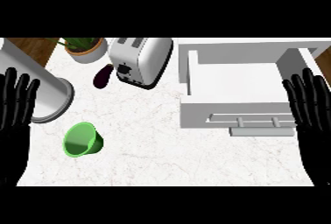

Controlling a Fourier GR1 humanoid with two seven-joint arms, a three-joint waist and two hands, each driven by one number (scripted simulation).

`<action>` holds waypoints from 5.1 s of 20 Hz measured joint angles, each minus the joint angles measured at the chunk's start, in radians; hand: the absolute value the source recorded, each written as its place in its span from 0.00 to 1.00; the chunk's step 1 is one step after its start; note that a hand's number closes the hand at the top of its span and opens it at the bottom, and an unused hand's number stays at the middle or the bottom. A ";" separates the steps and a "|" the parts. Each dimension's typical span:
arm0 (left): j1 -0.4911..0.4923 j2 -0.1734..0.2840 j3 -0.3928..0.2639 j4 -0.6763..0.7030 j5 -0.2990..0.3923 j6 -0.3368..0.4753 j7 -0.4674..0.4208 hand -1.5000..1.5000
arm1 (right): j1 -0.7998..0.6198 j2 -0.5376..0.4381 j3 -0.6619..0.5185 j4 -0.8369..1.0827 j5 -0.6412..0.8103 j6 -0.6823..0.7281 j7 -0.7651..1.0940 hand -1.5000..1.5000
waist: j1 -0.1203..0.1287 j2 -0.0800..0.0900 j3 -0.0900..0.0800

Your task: Pick up the cup, place it into the drawer and close the drawer

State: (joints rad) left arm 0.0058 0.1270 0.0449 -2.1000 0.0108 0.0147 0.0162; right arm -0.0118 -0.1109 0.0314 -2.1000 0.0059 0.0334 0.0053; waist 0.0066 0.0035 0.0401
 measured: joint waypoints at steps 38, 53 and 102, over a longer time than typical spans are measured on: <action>-0.243 0.280 0.172 1.267 0.069 -0.709 -0.524 0.00 | -0.227 -0.060 -0.103 0.226 -0.101 0.113 0.079 0.00 | -0.016 0.000 -0.041; -0.377 0.296 0.101 1.702 -0.107 -0.533 -0.841 0.00 | -0.255 -0.068 -0.117 0.245 -0.110 0.125 0.081 0.00 | -0.035 0.008 -0.045; -0.543 0.017 0.235 1.662 0.069 -0.213 -1.068 1.00 | -0.244 -0.115 -0.171 0.220 -0.147 0.158 0.129 0.00 | -0.019 -0.001 -0.042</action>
State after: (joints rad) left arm -0.5368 0.1438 0.2798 -0.4384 0.0798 -0.1983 -1.0521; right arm -0.2562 -0.2263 -0.1398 -1.8799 -0.1412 0.1911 0.1345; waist -0.0127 0.0027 -0.0015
